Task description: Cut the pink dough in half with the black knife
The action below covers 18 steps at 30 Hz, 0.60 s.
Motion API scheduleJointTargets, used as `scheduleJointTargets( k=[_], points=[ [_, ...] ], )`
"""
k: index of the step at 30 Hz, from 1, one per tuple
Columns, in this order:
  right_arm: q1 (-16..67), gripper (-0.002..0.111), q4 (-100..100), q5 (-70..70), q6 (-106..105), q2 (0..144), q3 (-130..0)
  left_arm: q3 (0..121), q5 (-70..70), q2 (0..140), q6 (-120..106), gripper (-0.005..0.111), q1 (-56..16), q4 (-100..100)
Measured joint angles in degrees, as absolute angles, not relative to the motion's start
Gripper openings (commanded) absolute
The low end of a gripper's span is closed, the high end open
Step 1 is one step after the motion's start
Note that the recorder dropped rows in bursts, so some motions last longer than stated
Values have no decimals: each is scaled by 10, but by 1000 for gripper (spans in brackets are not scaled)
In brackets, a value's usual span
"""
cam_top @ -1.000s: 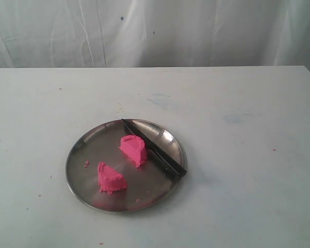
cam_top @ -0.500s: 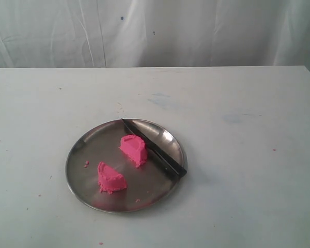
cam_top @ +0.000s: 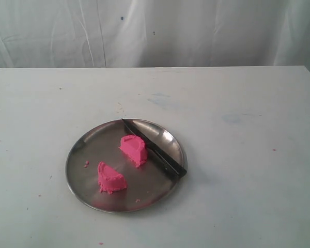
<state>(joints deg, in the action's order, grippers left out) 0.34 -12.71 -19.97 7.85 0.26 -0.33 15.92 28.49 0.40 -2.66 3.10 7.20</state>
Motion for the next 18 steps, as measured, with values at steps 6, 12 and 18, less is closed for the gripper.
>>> scheduleJointTargets(
  k=[6,12,18],
  points=[
    [3,0,-127,-200,79,3,-3,32,159,3,80,0,63,15],
    [3,0,-127,-200,79,3,-3,2,178,3,87,0,76,10],
    [3,0,-127,-200,79,3,-3,2,180,3,87,0,77,8]
  ],
)
